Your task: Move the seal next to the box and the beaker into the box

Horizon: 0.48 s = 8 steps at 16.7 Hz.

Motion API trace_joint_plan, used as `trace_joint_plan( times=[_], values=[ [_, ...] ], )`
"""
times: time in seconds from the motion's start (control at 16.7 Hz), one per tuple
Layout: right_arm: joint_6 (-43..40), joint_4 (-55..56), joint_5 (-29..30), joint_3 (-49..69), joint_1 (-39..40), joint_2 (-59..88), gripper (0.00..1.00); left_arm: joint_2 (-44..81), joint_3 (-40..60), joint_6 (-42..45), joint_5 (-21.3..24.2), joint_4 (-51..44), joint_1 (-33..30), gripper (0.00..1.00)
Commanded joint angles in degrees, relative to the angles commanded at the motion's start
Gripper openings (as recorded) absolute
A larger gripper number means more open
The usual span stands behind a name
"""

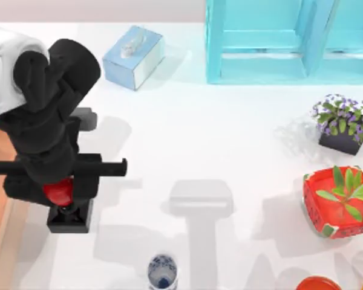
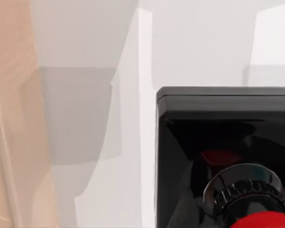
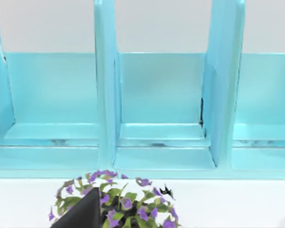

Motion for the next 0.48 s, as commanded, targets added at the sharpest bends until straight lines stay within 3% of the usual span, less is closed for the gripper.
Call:
trace_joint_plan(
  times=[0.12, 0.48],
  values=[
    [0.00, 0.00, 0.00, 0.00, 0.00, 0.00, 1.00, 0.00, 0.00, 0.00, 0.00, 0.00, 0.00, 0.00],
    [0.00, 0.00, 0.00, 0.00, 0.00, 0.00, 1.00, 0.00, 0.00, 0.00, 0.00, 0.00, 0.00, 0.45]
  ],
)
